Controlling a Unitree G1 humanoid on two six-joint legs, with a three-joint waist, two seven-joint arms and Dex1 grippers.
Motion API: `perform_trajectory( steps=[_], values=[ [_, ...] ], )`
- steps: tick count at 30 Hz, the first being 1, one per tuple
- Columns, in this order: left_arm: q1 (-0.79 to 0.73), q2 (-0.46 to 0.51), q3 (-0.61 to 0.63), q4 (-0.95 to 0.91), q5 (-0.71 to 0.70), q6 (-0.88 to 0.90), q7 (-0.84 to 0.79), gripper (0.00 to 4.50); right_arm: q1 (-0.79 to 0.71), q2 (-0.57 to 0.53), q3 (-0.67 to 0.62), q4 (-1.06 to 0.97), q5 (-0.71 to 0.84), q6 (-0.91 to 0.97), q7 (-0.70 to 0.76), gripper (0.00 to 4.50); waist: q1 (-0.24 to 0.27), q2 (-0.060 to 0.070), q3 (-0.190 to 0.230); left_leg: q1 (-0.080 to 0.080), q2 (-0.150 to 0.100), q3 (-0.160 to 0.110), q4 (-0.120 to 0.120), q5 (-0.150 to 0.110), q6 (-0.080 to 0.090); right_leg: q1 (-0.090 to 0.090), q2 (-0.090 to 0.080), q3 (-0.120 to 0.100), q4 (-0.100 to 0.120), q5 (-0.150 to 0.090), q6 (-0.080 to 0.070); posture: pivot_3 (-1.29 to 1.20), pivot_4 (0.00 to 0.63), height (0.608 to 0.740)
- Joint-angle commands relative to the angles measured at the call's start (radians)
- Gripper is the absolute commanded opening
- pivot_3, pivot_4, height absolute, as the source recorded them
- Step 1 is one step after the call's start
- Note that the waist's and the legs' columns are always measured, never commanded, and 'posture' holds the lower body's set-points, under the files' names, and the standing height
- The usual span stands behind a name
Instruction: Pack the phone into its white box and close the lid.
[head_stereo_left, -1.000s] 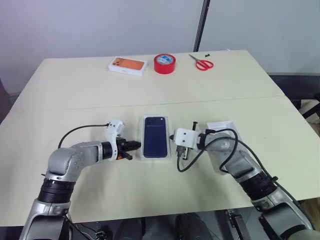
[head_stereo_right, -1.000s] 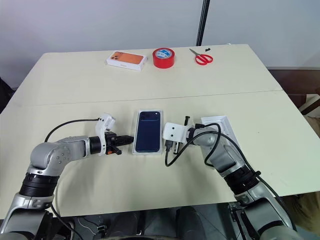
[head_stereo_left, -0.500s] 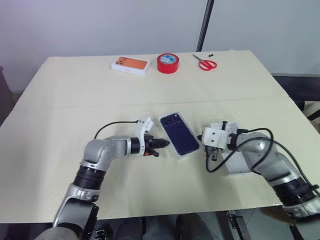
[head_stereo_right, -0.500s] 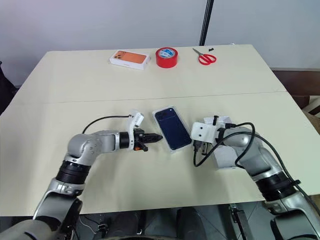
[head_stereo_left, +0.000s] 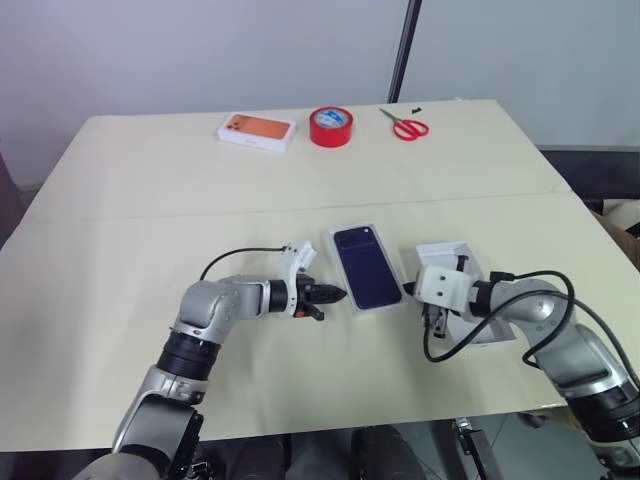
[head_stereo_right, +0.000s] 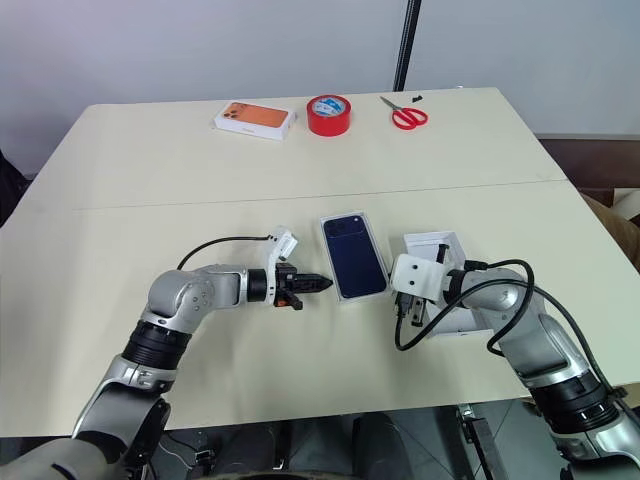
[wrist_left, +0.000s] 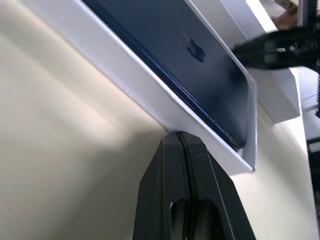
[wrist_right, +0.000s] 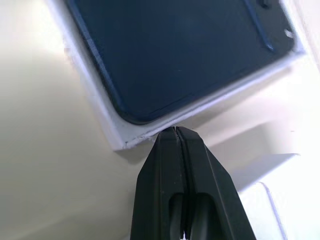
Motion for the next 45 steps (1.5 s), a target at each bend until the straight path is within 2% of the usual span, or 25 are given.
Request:
perform_trajectory(
  steps=[1, 9, 14, 16, 18, 20, 21, 26, 28, 31, 34, 37, 40, 42, 45],
  values=[
    [-0.014, 0.007, 0.026, -0.010, 0.003, -0.019, -0.015, 0.03, 0.003, 0.015, 0.020, -0.068, 0.033, -0.010, 0.020, 0.00, -0.001, 0.000, 0.000, 0.000, 0.000, 0.000, 0.000, 0.000, 0.000, 0.000, 0.000, 0.000, 0.000, 0.000, 0.000, 0.00, 0.150, 0.740],
    [-0.002, 0.030, 0.051, -0.033, -0.004, -0.004, -0.027, 0.03, -0.024, -0.008, 0.017, -0.025, 0.010, -0.041, 0.014, 0.00, 0.000, 0.000, 0.000, 0.000, 0.000, 0.000, 0.000, 0.000, 0.000, 0.000, 0.000, 0.000, 0.000, 0.000, 0.000, 0.00, 0.150, 0.740],
    [-0.018, 0.077, 0.109, -0.064, -0.012, -0.018, -0.030, 0.03, -0.012, -0.076, -0.019, 0.001, -0.055, -0.139, -0.020, 0.00, 0.000, 0.000, 0.000, 0.000, 0.000, 0.000, 0.000, 0.000, 0.000, 0.000, 0.000, 0.000, 0.000, 0.000, 0.000, 0.00, 0.150, 0.740],
    [-0.032, 0.090, 0.155, -0.060, -0.019, -0.066, -0.042, 0.03, -0.022, -0.082, -0.058, 0.000, -0.046, -0.140, -0.049, 0.00, 0.000, 0.000, 0.000, 0.000, 0.000, 0.000, 0.000, 0.000, 0.000, 0.000, 0.000, 0.000, 0.000, 0.000, 0.000, 0.00, 0.150, 0.740],
    [-0.054, 0.130, 0.168, -0.034, -0.012, -0.085, -0.081, 0.03, -0.030, -0.073, -0.119, -0.028, 0.061, -0.043, -0.009, 0.00, 0.001, 0.000, 0.000, 0.000, 0.000, 0.000, 0.001, 0.000, 0.000, 0.000, 0.000, 0.000, 0.000, 0.000, 0.000, 0.00, 0.150, 0.740],
    [-0.078, 0.171, 0.174, 0.002, -0.007, -0.097, -0.128, 0.56, -0.059, -0.040, -0.198, -0.063, 0.215, 0.153, 0.021, 0.56, 0.000, 0.000, 0.000, 0.000, 0.000, 0.000, 0.001, 0.000, 0.000, 0.000, 0.000, 0.000, 0.000, 0.000, 0.000, 0.00, 0.150, 0.740],
    [-0.086, 0.187, 0.176, 0.018, 0.007, -0.133, -0.145, 0.92, -0.064, -0.038, -0.214, -0.066, 0.226, 0.171, 0.012, 0.89, 0.001, 0.000, 0.000, 0.000, 0.000, 0.000, 0.001, 0.000, 0.000, 0.000, 0.000, 0.000, 0.000, 0.000, 0.000, 0.00, 0.150, 0.740],
    [-0.055, 0.251, 0.156, 0.014, 0.055, -0.330, -0.281, 3.39, -0.010, -0.039, -0.267, -0.063, 0.183, 0.294, -0.102, 3.47, 0.003, 0.001, 0.000, -0.001, 0.000, 0.000, 0.000, 0.000, 0.000, 0.000, 0.000, -0.001, 0.000, 0.000, 0.000, 0.00, 0.150, 0.740],
    [-0.021, 0.258, 0.151, -0.011, 0.084, -0.431, -0.312, 3.41, 0.020, 0.005, -0.308, -0.112, 0.221, 0.384, -0.151, 4.43, 0.004, 0.001, 0.000, -0.001, 0.001, 0.000, 0.000, 0.000, 0.000, 0.000, -0.001, -0.001, 0.000, 0.000, 0.000, 0.00, 0.150, 0.740],
    [0.028, 0.271, 0.164, -0.023, 0.086, -0.548, -0.390, 3.41, 0.104, 0.074, -0.346, -0.270, 0.286, 0.571, -0.206, 4.43, 0.002, 0.001, 0.000, -0.002, 0.002, 0.000, 0.001, 0.000, 0.000, -0.001, -0.001, 0.000, 0.001, 0.000, 0.000, 0.00, 0.150, 0.740],
    [0.063, 0.292, 0.184, -0.023, 0.066, -0.617, -0.481, 3.41, 0.172, 0.084, -0.348, -0.400, 0.310, 0.692, -0.241, 4.43, 0.001, 0.002, 0.001, -0.003, 0.002, -0.001, 0.001, 0.000, 0.000, -0.002, 0.000, 0.000, 0.001, 0.000, 0.000, 0.00, 0.150, 0.740],
    [0.096, 0.330, 0.174, -0.015, 0.104, -0.723, -0.550, 3.41, 0.150, 0.126, -0.374, -0.495, 0.362, 0.878, -0.299, 4.43, -0.003, 0.002, 0.000, -0.003, 0.002, 0.000, 0.001, 0.000, 0.001, -0.002, 0.000, 0.000, 0.001, 0.000, 0.000, 0.00, 0.150, 0.740],
    [0.113, 0.361, 0.160, -0.003, 0.126, -0.794, -0.612, 3.41, 0.151, 0.067, -0.299, -0.567, 0.358, 0.984, -0.329, 4.43, 0.000, 0.003, 0.001, -0.003, 0.002, 0.000, 0.001, -0.001, 0.002, -0.002, 0.000, 0.000, 0.001, 0.000, 0.000, 0.00, 0.150, 0.740],
    [0.118, 0.369, 0.153, -0.006, 0.127, -0.808, -0.637, 3.41, 0.126, 0.089, -0.286, -0.593, 0.380, 1.062, -0.353, 4.43, 0.001, 0.003, 0.001, -0.003, 0.002, 0.000, 0.001, -0.005, 0.009, -0.002, 0.000, 0.000, 0.001, 0.000, 0.000, 0.00, 0.150, 0.740],
    [0.114, 0.361, 0.147, -0.019, 0.126, -0.812, -0.640, 3.41, 0.081, 0.102, -0.274, -0.605, 0.415, 1.182, -0.368, 4.43, 0.001, 0.003, 0.001, -0.003, 0.002, 0.000, 0.002, -0.005, 0.009, -0.002, 0.000, 0.000, 0.001, 0.000, 0.000, 0.00, 0.150, 0.740]
  ],
)
